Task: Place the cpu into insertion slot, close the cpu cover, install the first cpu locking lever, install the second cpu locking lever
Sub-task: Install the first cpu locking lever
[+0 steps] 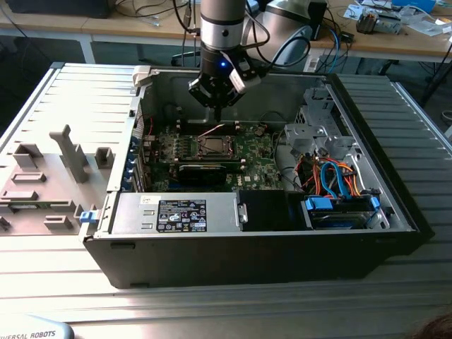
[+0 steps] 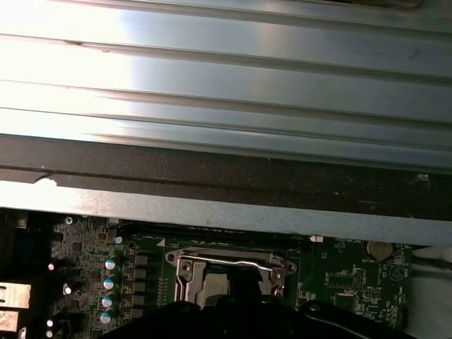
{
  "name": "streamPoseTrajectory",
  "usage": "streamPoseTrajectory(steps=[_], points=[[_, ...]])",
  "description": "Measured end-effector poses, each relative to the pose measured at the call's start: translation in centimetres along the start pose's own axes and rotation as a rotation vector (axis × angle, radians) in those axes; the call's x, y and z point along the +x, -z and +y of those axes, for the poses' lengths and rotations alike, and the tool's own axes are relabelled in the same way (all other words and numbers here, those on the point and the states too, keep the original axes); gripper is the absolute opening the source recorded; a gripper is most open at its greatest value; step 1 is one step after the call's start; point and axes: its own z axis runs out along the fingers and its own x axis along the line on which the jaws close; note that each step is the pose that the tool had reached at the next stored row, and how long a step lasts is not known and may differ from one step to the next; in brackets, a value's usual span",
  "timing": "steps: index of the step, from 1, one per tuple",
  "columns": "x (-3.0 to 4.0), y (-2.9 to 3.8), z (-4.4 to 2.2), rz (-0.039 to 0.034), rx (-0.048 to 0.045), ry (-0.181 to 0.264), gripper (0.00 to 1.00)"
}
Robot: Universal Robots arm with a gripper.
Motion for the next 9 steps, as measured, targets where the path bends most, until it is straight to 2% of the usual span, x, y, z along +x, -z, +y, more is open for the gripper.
streamPoseTrajectory(steps=[9], points=[[0.50,-0.10,0.05,0.0000,0.0000,0.000,0.11]])
